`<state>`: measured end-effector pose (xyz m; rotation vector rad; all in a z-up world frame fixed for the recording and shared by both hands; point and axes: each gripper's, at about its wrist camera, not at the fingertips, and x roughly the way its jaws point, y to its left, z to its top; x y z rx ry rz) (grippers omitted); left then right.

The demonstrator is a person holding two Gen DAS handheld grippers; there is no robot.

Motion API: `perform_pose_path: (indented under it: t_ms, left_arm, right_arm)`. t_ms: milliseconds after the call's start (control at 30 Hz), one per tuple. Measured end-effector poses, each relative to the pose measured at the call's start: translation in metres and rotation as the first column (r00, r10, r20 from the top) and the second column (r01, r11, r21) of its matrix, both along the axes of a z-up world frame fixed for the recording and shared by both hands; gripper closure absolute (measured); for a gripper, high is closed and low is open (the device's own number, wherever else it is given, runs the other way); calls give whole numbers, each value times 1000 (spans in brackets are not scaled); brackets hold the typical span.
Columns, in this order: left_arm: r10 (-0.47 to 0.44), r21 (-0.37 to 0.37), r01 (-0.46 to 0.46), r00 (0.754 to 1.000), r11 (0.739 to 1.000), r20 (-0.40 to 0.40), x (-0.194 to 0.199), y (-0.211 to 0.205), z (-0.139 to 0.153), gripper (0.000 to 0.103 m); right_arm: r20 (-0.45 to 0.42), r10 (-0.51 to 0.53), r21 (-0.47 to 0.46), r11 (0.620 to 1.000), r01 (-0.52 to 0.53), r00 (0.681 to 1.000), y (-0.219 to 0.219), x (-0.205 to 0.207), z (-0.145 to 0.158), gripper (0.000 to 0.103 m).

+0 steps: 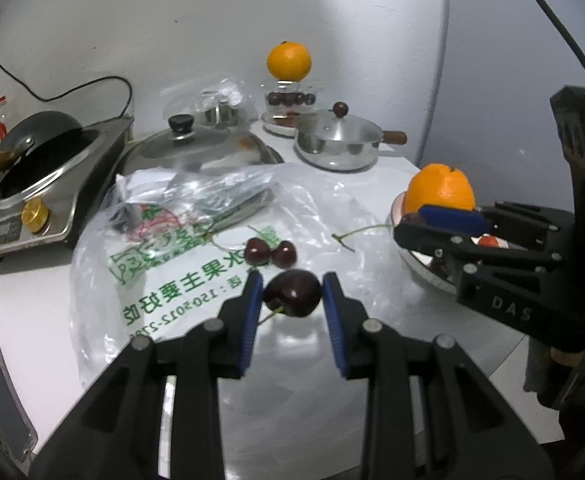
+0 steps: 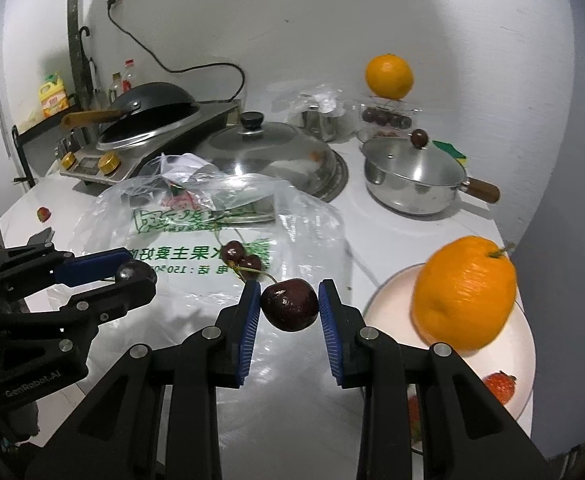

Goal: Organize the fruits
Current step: 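Carry both held cherries over the white plate with both grippers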

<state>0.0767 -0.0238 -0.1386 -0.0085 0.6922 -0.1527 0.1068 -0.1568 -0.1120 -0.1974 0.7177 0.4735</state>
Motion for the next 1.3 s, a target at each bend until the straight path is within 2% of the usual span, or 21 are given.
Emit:
perform_pose_path:
  t_ms: [1300]
  left_arm:
    - [-129, 33, 129, 992, 991, 2, 3, -91, 8, 71]
  right_arm:
    - [18, -162, 32, 986, 162, 987, -109, -20, 7, 71]
